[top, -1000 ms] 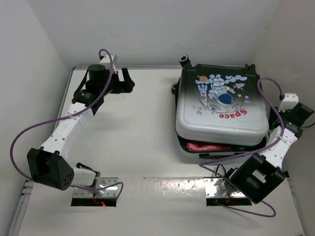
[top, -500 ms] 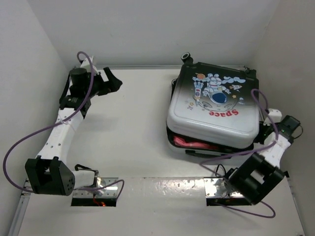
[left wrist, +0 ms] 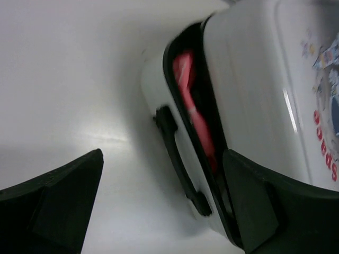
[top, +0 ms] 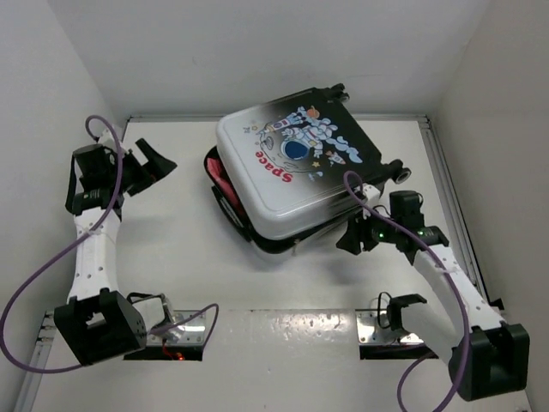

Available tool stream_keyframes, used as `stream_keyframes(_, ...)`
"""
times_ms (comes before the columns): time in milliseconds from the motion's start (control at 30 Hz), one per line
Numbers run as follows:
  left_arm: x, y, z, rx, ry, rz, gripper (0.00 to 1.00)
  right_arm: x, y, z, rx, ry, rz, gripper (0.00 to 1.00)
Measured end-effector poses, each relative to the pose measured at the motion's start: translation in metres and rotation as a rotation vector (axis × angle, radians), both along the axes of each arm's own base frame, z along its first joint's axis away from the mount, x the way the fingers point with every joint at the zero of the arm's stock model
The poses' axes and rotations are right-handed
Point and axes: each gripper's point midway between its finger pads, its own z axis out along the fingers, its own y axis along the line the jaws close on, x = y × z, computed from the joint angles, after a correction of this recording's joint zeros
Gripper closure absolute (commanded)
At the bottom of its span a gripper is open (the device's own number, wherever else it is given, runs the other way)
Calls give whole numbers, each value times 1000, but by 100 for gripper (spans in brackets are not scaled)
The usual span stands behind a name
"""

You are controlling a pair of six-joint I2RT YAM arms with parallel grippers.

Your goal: Pack the luggage

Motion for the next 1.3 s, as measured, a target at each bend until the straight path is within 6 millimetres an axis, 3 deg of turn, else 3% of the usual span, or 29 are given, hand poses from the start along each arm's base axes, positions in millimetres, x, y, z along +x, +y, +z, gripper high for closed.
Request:
stream_keyframes(167,-46,-8,-50,-43,161,-23,19,11,25,26,-1,-93,43,47)
stream_keyframes(267,-72,-21,-72,-52,230,-57,28,24,21,47,-27,-202,-31,47)
stream_keyframes(400,-96,-39,-101,-79,320,-89,37,23,9,74,1,-347,-151,44)
stream_keyframes(467,-104,-48,-119,-102,378,-103,40,17,-3,67,10,-405,-228,43)
stream_keyframes(567,-112,-60,-139,-139,453,-113,41,15,-19,38,-20,-392,-325,42)
stream_keyframes(667,-108,-74,-141,-152,455,-133,38,13,-36,-2,-89,-324,-410,42)
stream_keyframes(733,-103,-87,-137,-158,438,-158,34,12,-44,-18,-128,-290,-452,44)
stream_keyframes(900,-95,-107,-135,-154,417,-192,19,21,-60,-21,-179,-290,-530,42)
stream_keyframes(933,-93,-106,-134,-149,412,-181,14,23,-64,-15,-181,-293,-543,37)
stream_keyframes(1000,-84,-100,-126,-130,388,-152,14,29,-70,12,-161,-332,-561,36)
stream_keyframes(1133,-48,-86,-73,-99,222,-104,18,38,-67,111,-38,-533,-544,34)
stream_keyframes(1233,-22,-79,-33,-82,82,-84,27,40,-65,185,36,-702,-539,41)
stream_keyframes(1300,-14,-79,-22,-82,33,-90,28,50,-70,212,38,-772,-570,42)
